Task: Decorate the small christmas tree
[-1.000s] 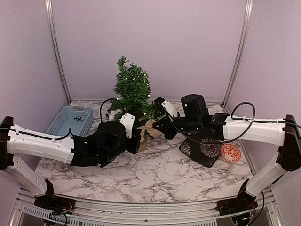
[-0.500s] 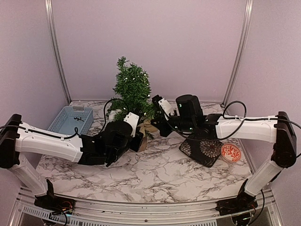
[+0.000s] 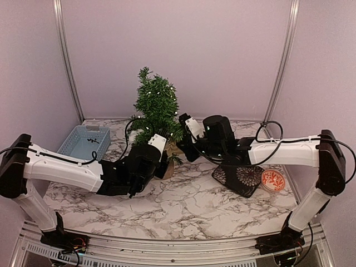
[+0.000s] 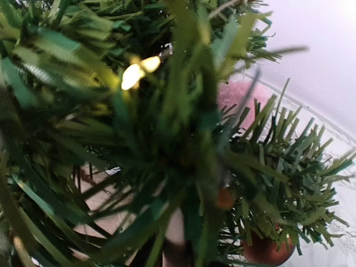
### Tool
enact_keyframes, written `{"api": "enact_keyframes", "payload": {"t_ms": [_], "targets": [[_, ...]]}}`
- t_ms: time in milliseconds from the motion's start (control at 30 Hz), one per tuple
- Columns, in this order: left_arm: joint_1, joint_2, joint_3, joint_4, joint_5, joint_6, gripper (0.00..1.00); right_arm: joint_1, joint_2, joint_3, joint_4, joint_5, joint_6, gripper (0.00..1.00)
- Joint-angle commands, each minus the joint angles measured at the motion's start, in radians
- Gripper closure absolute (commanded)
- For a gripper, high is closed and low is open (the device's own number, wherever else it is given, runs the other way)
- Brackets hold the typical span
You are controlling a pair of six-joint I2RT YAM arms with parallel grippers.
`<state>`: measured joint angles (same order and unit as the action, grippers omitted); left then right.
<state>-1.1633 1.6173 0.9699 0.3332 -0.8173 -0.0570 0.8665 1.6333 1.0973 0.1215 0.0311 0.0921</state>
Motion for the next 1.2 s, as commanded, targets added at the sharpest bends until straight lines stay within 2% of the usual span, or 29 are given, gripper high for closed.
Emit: {"api": "enact_keyframes", "payload": {"t_ms": [0,233,433,567,867,1000,1100,1167], "targets": [[0.005,-0.029,0.012,0.018,-0.040,-0.009,0.56,0.006,-0.016,0.032,0.025,0.057,0.020,0.80],[0.002,-0.130,-0.047,0.010,-0.015,-0.024,0.46,0.010,-0.066,0.007,0.018,0.070,0.031,0.58],[-0.009,-0.243,-0.116,-0.028,0.054,-0.044,0.42,0.014,-0.118,-0.012,-0.006,0.065,0.037,0.51],[-0.013,-0.344,-0.170,-0.070,0.124,-0.079,0.41,0.013,-0.157,-0.030,-0.041,0.064,0.041,0.50],[-0.004,-0.574,-0.216,-0.279,0.233,-0.270,0.39,0.014,-0.293,-0.104,-0.152,0.043,0.049,0.45],[0.095,-0.682,-0.212,-0.392,0.266,-0.376,0.37,0.009,-0.384,-0.146,-0.178,0.040,0.042,0.40],[0.242,-0.754,-0.182,-0.465,0.329,-0.397,0.35,-0.006,-0.453,-0.159,-0.207,0.036,0.040,0.38],[0.378,-0.767,-0.145,-0.534,0.366,-0.403,0.35,-0.022,-0.487,-0.161,-0.232,0.026,0.040,0.37]]}}
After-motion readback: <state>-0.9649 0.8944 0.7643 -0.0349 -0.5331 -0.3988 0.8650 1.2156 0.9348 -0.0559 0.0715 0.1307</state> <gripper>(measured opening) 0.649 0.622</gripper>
